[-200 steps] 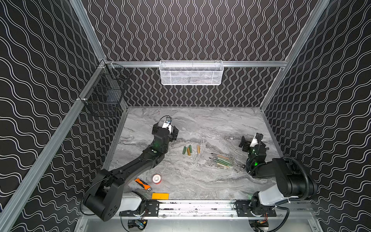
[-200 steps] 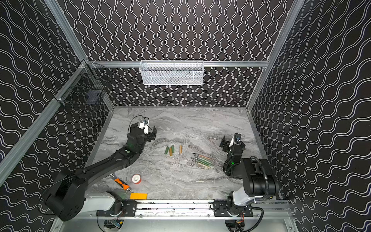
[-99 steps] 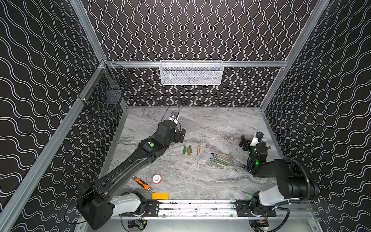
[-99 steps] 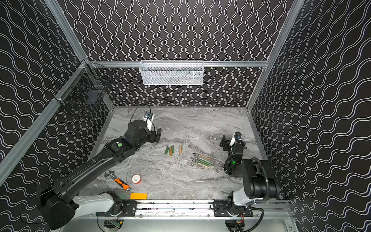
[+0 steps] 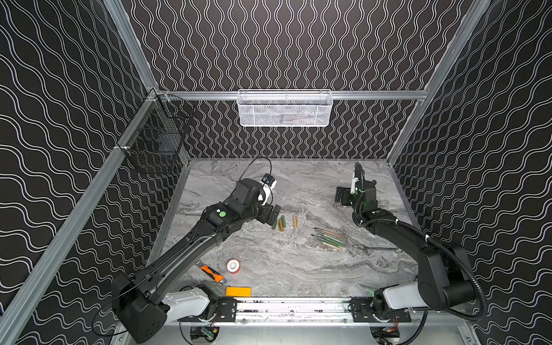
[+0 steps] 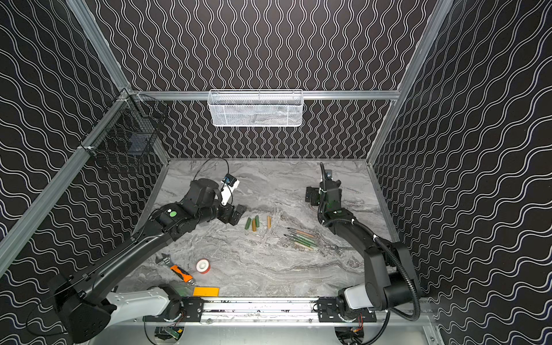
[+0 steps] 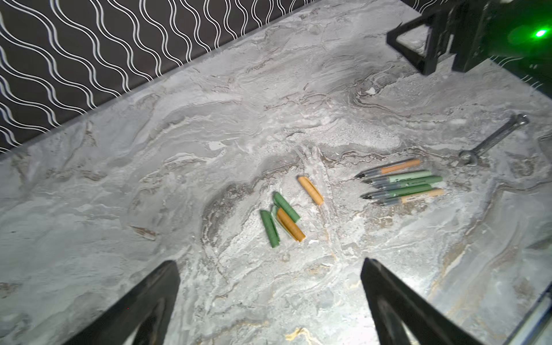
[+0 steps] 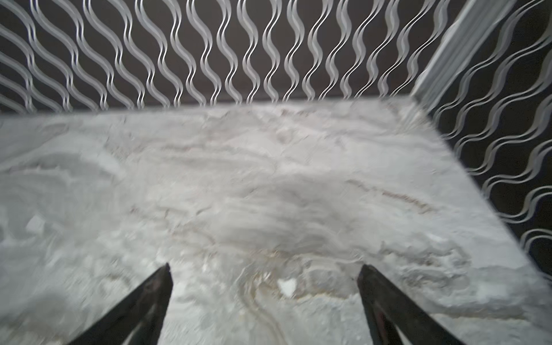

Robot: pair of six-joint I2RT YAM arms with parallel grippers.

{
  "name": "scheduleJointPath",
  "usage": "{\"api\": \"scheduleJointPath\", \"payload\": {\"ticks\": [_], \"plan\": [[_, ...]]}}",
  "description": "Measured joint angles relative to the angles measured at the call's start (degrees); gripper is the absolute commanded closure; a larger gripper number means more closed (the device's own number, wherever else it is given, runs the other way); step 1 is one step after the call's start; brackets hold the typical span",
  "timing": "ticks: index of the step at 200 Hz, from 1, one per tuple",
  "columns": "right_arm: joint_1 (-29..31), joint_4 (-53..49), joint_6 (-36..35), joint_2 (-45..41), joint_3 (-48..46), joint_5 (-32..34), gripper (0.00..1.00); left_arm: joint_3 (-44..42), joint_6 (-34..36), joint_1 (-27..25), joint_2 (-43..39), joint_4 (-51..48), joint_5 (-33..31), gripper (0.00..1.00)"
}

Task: Insert the pens into the pen caps
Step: 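Raise the left gripper over the caps while the right gripper reaches toward the pens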

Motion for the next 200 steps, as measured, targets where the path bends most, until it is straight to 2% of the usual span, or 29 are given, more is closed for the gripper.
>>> {"api": "scheduleJointPath", "payload": {"ticks": [37,61,88,106,118,143,200], "plan": [[3.78,-21.99,-0.96,1.73,9.03,-7.91,0.06,0.52,-1.38,1.38,-0.74,-0.74,2.67,0.02],[4.94,-31.58,-2.27,2.93,13.31,-9.68,0.11,0.52,-3.10,5.88,-1.38,-0.76,5.40,0.01],[6.05,-39.34,-4.42,5.31,13.97,-10.91,0.22,0.50,-5.22,10.32,-1.18,-0.76,9.33,0.01],[6.19,-41.81,-5.79,7.21,13.57,-10.93,0.34,0.35,-5.95,11.37,-1.18,-0.76,10.88,0.01],[6.21,-42.95,-6.51,8.68,13.33,-10.86,0.38,0.13,-6.10,11.58,-1.22,-0.74,11.80,0.01],[6.25,-43.85,-8.00,10.58,12.76,-10.49,0.42,-0.17,-6.45,12.02,-1.75,-0.72,12.13,0.01],[8.35,-43.74,-11.80,11.61,11.69,-10.05,0.44,-0.22,-7.26,12.70,-2.12,-0.72,13.88,0.01]]}}
